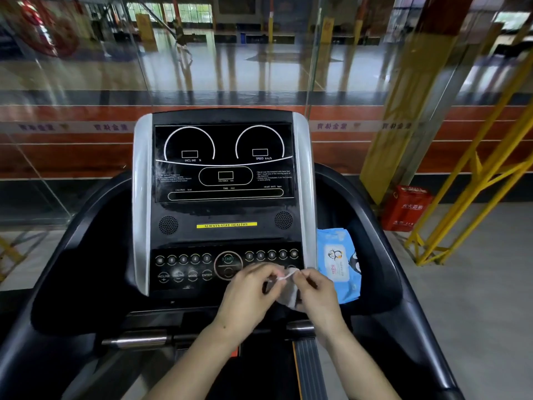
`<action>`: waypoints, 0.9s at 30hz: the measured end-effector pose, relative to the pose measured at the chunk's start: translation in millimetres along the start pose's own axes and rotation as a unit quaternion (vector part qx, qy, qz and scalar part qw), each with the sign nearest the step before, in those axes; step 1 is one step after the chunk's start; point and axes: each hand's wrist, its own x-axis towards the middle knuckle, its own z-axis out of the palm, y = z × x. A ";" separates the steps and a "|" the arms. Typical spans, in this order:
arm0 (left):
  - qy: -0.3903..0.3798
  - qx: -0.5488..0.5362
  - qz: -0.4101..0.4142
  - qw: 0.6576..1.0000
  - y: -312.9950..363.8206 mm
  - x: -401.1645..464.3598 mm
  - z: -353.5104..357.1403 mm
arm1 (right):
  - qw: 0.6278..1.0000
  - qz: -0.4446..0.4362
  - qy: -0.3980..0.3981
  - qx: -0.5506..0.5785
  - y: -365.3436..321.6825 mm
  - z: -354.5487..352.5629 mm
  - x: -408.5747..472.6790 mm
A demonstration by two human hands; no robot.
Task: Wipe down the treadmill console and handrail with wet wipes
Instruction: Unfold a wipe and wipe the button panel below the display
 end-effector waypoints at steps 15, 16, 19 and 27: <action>-0.026 0.020 -0.003 0.999 -19.1 -19.9 14.2 | 0.990 -0.035 0.107 0.091 6.5 1.7 9.7; -0.024 0.023 -0.016 0.999 -23.6 -20.6 13.3 | 0.986 -0.090 0.137 0.035 2.4 -1.0 13.9; -0.020 0.079 -0.011 0.997 -33.9 -21.6 13.7 | 0.941 -0.262 0.195 -0.084 -9.2 -8.1 27.0; -0.007 0.187 0.026 0.982 -46.0 -20.4 22.2 | 0.747 -0.466 0.023 -0.473 69.8 -18.6 74.5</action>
